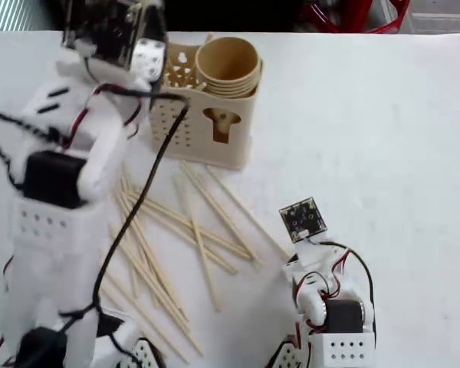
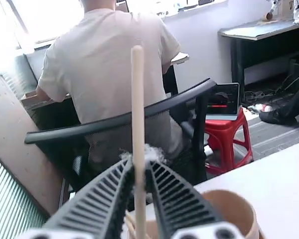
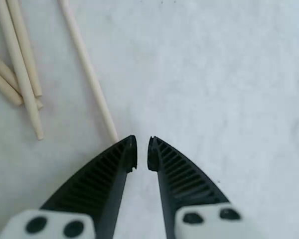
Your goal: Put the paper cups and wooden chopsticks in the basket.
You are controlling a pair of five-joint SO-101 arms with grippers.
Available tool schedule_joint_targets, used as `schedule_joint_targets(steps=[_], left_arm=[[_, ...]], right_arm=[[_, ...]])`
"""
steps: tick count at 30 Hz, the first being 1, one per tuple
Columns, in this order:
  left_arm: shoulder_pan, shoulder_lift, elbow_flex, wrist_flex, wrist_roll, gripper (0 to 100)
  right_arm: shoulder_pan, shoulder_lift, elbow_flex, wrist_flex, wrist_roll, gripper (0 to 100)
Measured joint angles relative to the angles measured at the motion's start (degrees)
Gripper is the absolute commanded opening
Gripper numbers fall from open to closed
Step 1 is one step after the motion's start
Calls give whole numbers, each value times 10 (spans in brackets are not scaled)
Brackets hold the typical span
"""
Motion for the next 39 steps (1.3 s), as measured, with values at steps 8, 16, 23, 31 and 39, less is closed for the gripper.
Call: schedule_joint_targets(steps=[8, 16, 23, 31, 39], left_arm=[[4, 190, -139, -66, -1, 23], [4, 357, -252, -75, 19, 23], [-4, 406, -272, -75, 26, 27], [-16, 406, -273, -32, 27, 65], [-25, 406, -273, 42, 27, 98]], right_arm=[[0, 0, 0, 0, 0, 53], [0, 0, 0, 0, 0, 53], [0, 0, 0, 0, 0, 53], [0, 0, 0, 0, 0, 53], [0, 0, 0, 0, 0, 53]])
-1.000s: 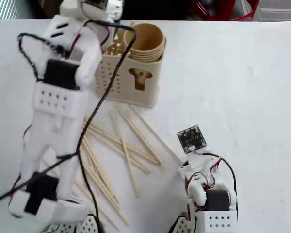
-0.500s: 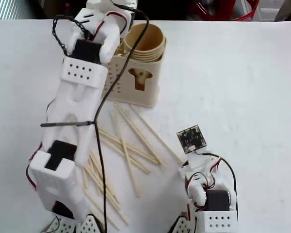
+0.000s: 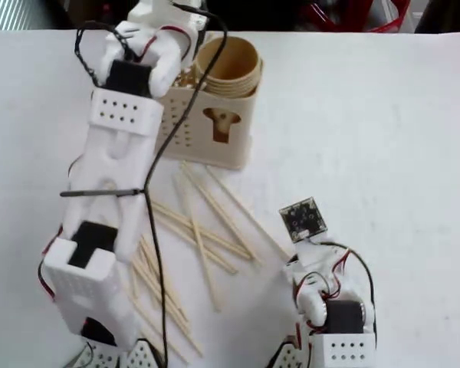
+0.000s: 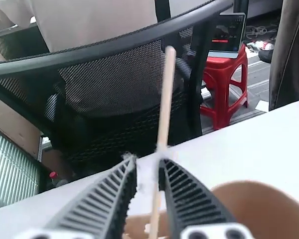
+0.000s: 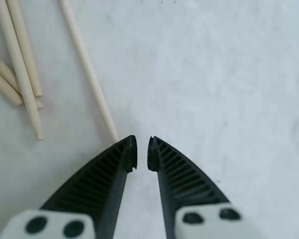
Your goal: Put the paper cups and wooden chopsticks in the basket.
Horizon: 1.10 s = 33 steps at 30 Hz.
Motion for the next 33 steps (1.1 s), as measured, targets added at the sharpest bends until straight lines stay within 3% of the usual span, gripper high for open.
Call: schedule_joint_targets(steps=[24, 30, 33], left_arm=[[-75, -149, -5, 214, 0, 98], [-200, -235, -6, 318, -5, 100], [-295, -254, 1, 382, -48, 100]], right_arm=[[0, 0, 0, 0, 0, 53], [0, 0, 0, 0, 0, 56], [-12, 0, 0, 0, 0, 56]])
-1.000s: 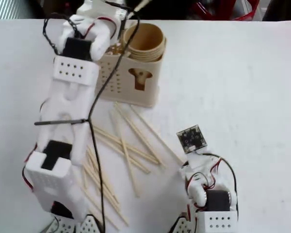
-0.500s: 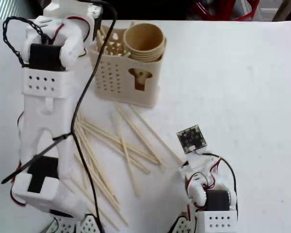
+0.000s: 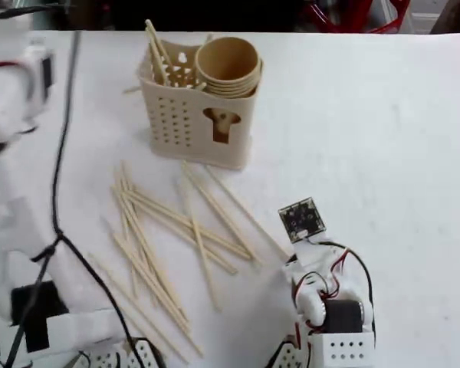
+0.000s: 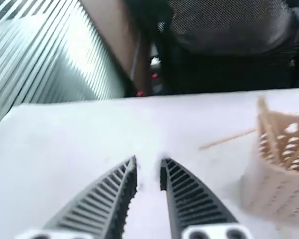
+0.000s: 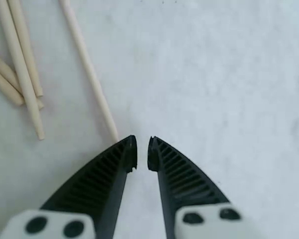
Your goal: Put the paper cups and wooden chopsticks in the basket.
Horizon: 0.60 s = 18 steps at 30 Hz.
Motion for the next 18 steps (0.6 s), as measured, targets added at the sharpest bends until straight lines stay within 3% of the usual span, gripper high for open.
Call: schedule_joint_targets(steps=[4, 7, 10, 12, 18], left_arm=[[-117, -1, 110, -15, -70, 101], [-175, -1, 265, -129, -113, 102], [-214, 0, 438, -250, -151, 102], [-224, 0, 534, -271, -168, 102], [-202, 0, 673, -277, -135, 103]], right_arm=[[-37, 0, 0, 0, 0, 57], [-56, 0, 0, -39, 5, 57], [-47, 0, -21, -87, 75, 57], [-40, 0, -57, -103, 115, 57], [-42, 76, -187, -115, 107, 63]])
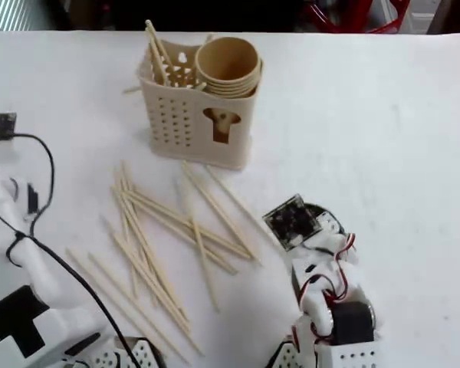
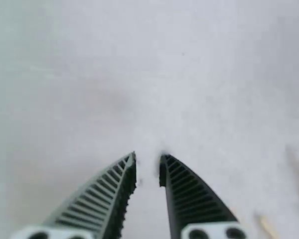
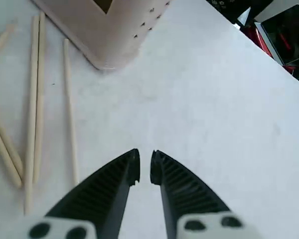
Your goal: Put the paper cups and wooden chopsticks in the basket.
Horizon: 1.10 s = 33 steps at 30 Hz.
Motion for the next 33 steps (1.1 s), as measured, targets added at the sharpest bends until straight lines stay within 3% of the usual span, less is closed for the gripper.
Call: schedule_joint_targets(steps=[7, 12, 18, 27, 32, 33], left_arm=[[25, 0, 17, 0, 144, 103], [42, 0, 48, 0, 245, 103], [43, 0, 70, -18, 268, 103], [28, 0, 100, -74, 268, 103], [27, 0, 100, -76, 268, 103], [27, 0, 100, -76, 268, 102]], right_arm=[[-113, 355, -193, -1, -11, 217], [-146, 658, -330, -2, -11, 199], [-146, 909, -419, -25, 21, 198], [-144, 1033, -470, -69, 25, 191], [-142, 1052, -483, -73, 25, 4], [-139, 1054, -487, -76, 25, 23]])
